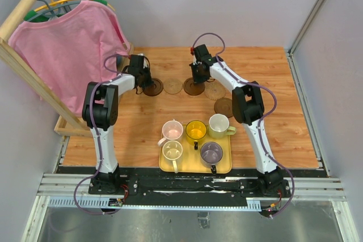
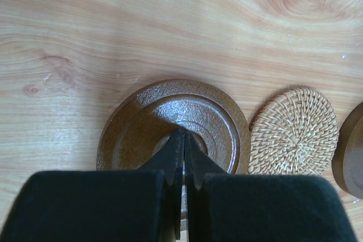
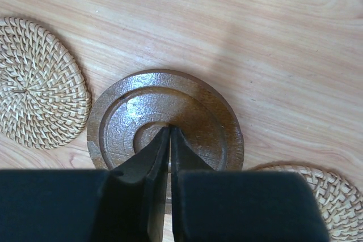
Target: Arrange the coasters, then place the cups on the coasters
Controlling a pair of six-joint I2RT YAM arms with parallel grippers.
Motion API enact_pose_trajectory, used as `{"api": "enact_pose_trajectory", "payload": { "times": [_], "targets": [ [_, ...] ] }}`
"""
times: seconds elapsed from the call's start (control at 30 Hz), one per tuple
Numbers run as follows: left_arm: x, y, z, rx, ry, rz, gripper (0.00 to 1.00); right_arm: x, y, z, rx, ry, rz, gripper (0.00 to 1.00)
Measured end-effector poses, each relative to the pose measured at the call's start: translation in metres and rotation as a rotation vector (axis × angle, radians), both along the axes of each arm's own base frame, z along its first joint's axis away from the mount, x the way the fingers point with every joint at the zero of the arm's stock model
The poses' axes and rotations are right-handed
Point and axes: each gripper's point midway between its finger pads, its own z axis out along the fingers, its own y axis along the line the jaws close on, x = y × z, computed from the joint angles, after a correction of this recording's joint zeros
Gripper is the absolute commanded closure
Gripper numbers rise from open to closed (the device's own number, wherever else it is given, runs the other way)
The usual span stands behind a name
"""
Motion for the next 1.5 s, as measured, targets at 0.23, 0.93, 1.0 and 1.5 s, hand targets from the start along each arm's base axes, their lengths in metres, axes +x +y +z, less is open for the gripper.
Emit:
{"api": "enact_pose_trajectory", "payload": {
  "times": [0.23, 0.93, 1.0, 1.5],
  "targets": [
    [0.003, -0.001, 0.028, -0.012, -0.053, -0.003, 0.99, 0.003, -0.003, 0.023, -0.001, -0.061, 0.032, 0.86],
    [-0.054, -0.013, 0.082, -0.123, -0.167, -0.081, 0.99, -0.05, -0.071, 0.03, -0.19, -0.059, -0.051, 0.93],
    [-0.062, -0.015, 0.084, -0.139, -0.178, -0.096, 0.99, -0.057, -0.08, 0.02, -0.213, -0.028, -0.065, 0.94],
    [-0.081, -0.023, 0.081, -0.181, -0.186, -0.142, 0.99, -0.057, -0.099, 0.002, -0.225, 0.036, -0.129, 0.95]
  ]
}}
